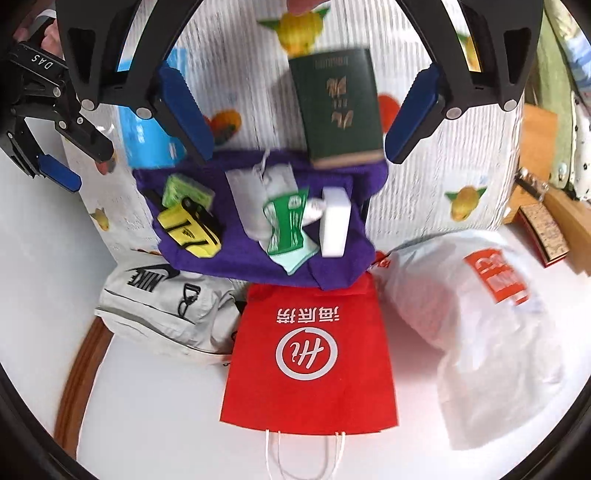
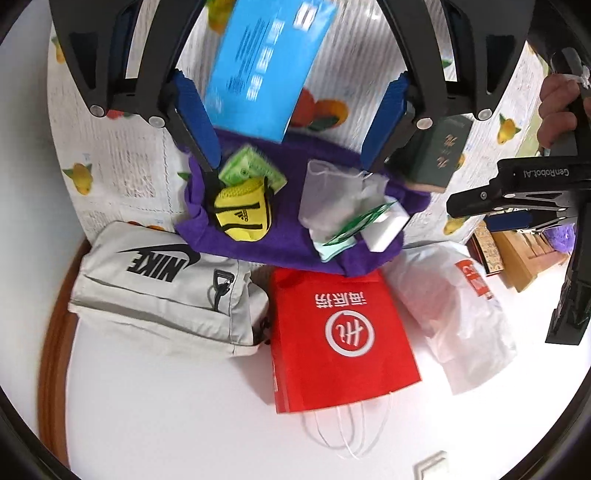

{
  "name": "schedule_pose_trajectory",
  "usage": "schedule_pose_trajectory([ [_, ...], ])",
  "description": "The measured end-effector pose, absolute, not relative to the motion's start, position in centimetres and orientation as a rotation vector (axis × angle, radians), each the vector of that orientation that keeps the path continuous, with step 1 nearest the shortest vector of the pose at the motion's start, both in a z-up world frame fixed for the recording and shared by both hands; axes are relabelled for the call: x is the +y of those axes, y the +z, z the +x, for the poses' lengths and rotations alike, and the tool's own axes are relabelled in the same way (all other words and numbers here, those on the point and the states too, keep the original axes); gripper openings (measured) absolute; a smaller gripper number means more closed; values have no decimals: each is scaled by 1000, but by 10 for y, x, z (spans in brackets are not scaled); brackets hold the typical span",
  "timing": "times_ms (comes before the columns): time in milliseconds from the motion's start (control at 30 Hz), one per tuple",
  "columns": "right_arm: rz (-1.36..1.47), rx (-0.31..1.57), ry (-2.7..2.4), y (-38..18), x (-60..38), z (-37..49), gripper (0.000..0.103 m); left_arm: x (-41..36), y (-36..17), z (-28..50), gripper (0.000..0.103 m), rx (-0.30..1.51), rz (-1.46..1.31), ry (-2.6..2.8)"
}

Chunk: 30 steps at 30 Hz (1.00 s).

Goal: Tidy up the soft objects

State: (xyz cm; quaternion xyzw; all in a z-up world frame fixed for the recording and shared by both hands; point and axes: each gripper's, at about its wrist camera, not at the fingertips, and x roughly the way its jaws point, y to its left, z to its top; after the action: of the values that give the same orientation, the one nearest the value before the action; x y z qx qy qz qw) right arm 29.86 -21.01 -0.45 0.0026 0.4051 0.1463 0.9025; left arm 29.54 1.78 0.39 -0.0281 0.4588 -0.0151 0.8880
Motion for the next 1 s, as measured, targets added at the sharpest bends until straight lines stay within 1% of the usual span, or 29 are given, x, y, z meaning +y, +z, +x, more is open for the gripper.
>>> schedule_pose_trajectory([
  [67,11,829,302,1,-211,282,84,18,10,279,95,945,-63,-29],
  [100,14,825,300,3,-212,277,89,18,13,268,95,938,-62,-21],
  [133,15,821,297,6,-213,270,91,18,15,262,95,933,-60,-14],
  [267,5,788,283,16,-215,239,96,14,24,231,95,914,-43,14],
  [533,-19,756,270,28,-220,188,96,7,42,172,95,879,-4,47],
  [1000,37,738,255,34,-242,108,96,-12,42,91,95,808,-20,49],
])
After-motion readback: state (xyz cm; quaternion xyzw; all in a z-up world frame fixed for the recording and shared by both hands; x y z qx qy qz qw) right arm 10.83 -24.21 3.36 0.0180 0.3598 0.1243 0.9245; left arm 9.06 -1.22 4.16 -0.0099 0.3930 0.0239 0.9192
